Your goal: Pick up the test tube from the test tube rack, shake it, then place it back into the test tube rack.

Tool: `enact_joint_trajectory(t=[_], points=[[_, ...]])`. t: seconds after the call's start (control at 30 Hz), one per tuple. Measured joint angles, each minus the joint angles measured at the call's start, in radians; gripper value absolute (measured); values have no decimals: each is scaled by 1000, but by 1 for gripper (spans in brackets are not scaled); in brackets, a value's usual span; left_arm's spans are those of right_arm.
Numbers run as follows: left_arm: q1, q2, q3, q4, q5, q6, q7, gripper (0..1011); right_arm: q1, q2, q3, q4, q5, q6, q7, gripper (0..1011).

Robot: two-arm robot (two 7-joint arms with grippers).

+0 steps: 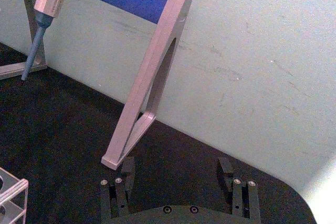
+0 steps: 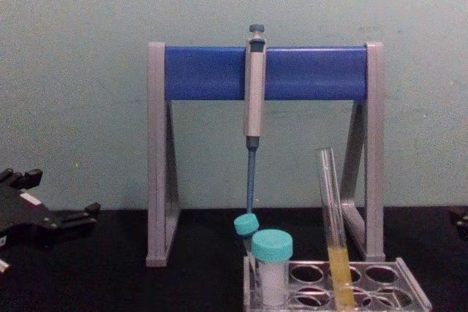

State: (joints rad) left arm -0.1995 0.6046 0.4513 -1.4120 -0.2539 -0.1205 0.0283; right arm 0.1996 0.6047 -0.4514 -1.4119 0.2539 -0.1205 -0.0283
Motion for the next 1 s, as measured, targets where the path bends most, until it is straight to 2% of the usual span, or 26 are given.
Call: enact_joint_trajectory(t=[1.0], points=[[0,0,0,0,0,0,0,1009,0,0,0,0,0,0,0,1000]])
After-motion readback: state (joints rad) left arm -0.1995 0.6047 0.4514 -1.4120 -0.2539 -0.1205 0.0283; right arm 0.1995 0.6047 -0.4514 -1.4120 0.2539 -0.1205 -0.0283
